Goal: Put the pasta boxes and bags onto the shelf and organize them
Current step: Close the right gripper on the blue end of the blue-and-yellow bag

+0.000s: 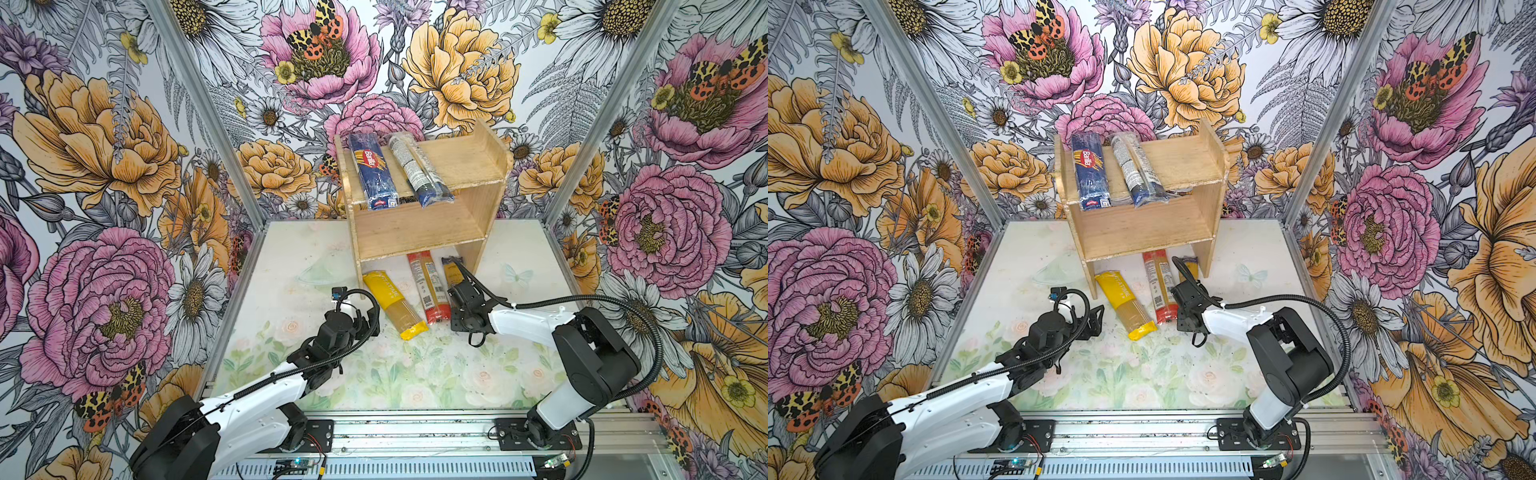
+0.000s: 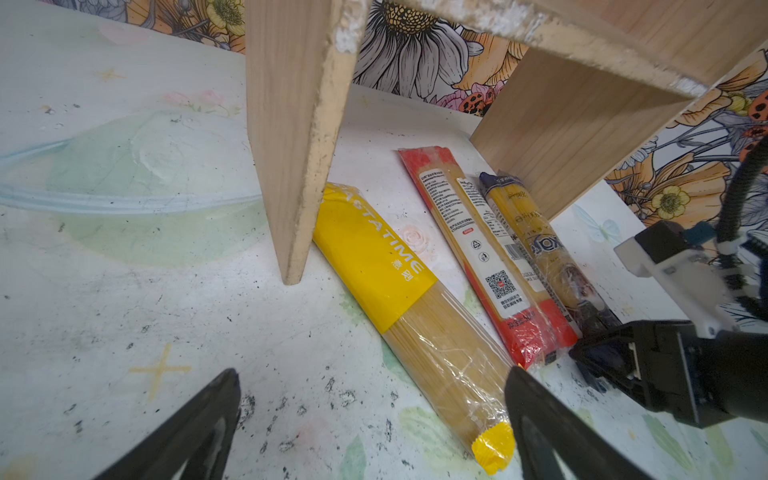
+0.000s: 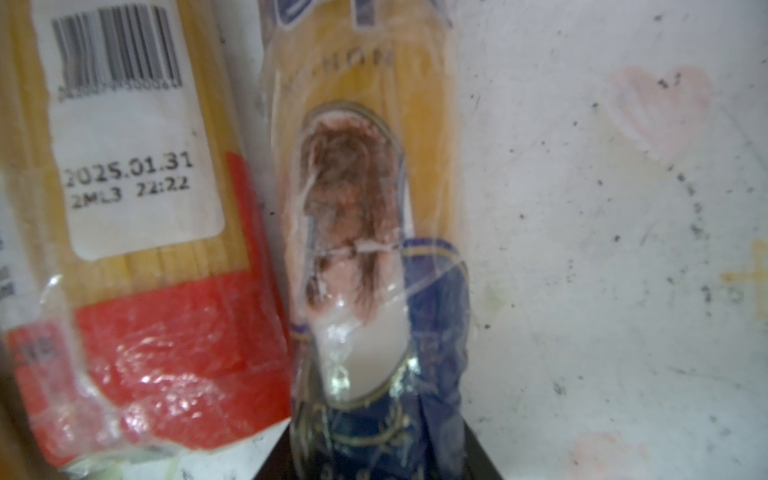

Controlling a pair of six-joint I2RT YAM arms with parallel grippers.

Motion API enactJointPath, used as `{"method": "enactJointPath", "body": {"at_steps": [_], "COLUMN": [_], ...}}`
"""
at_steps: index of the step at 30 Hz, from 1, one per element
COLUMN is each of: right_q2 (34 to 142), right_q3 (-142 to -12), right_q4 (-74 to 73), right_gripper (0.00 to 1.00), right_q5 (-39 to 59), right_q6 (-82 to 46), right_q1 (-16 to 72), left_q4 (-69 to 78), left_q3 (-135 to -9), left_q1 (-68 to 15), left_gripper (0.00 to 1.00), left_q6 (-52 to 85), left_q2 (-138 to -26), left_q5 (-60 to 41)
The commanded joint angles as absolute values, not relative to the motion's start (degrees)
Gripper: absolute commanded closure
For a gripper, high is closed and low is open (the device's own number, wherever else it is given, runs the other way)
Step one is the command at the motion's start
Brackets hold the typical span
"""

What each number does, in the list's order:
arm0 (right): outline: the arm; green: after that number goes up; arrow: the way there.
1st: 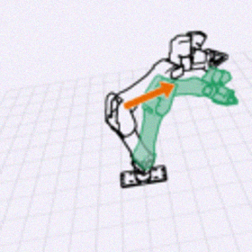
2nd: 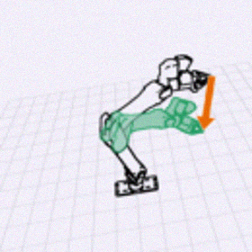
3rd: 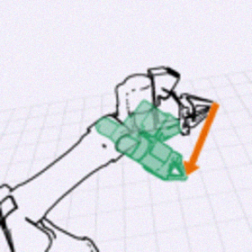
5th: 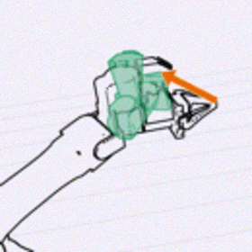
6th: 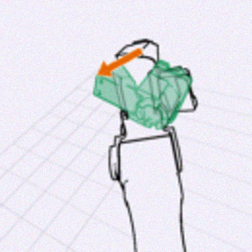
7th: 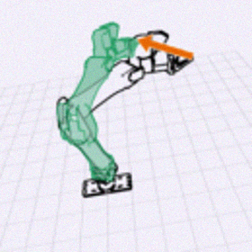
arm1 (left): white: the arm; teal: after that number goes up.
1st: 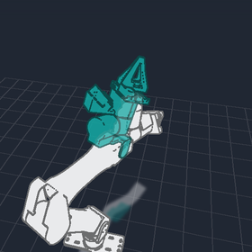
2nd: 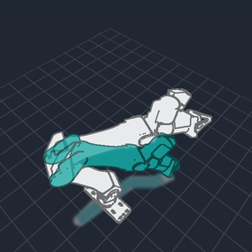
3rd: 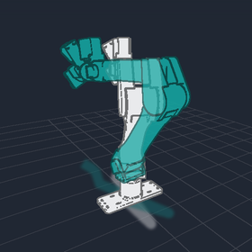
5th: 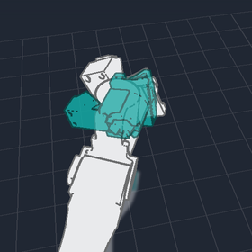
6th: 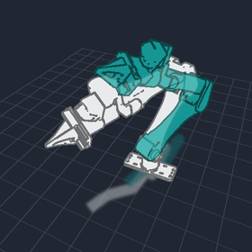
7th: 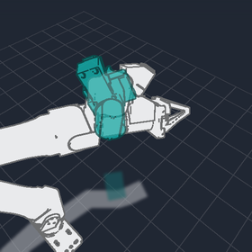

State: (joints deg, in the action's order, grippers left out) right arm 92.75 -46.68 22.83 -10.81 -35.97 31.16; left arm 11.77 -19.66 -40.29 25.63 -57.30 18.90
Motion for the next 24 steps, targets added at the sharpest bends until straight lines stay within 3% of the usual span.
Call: {"method": "enactJointPath", "body": {"at_steps": [1,7,24], "right_q2": [94.8,92.4,84.2], "right_q3": [-43.3,-43.7,-43.1], "right_q4": [27.2,27.2,28.1], "right_gripper": [0.85,1.0,1.0], "right_q5": [-4.7,-4.0,-3.8], "right_q6": [-36.7,-36.5,-35.7], "right_q1": [31.6,31.6,31.3], "left_q4": [10.8,10.3,9.2], "left_q3": [-19.2,-19.9,-20.6], "left_q1": [-40.8,-40.8,-40.9], "left_gripper": [0.01,0.01,0.01], "left_q6": [26.5,26.7,26.4], "left_q2": [-56.4,-56.1,-56.3], "left_q5": [20.0,19.3,19.2]}}
